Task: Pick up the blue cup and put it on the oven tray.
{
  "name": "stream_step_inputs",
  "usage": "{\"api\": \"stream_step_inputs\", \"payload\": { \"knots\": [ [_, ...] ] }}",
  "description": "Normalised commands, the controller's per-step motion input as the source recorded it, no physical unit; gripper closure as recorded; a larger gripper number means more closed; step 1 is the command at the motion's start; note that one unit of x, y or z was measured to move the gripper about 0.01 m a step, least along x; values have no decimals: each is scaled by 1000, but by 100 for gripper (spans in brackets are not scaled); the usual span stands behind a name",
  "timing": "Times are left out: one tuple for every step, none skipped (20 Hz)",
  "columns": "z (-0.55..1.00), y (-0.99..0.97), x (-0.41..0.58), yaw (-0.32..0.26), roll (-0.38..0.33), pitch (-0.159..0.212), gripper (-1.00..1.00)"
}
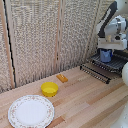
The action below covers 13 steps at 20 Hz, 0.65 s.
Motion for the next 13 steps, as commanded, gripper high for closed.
{"api": "stream_step_inputs", "payload": {
  "knots": [
    [657, -166, 57, 0, 32, 0, -100],
    [680, -171, 37, 0, 44, 0, -100],
    [734, -183, 9, 9, 35, 0, -100],
    [751, -100, 69, 35, 0, 0, -100],
    [769, -77, 17, 45, 0, 0, -100],
    [820, -63, 60, 65, 0, 8, -100],
    [943, -49, 80, 69, 0, 9, -100],
    [960, -14, 157, 74, 0, 16, -100],
    [877, -3, 200, 64, 11, 15, -100],
    [654, -49, 226, 41, 36, 27, -100],
    [271, -6, 200, 9, 20, 70, -100],
    [0, 0, 80, -6, 0, 32, -100],
    [0, 0, 26, -5, 0, 0, -100]
  ]
}}
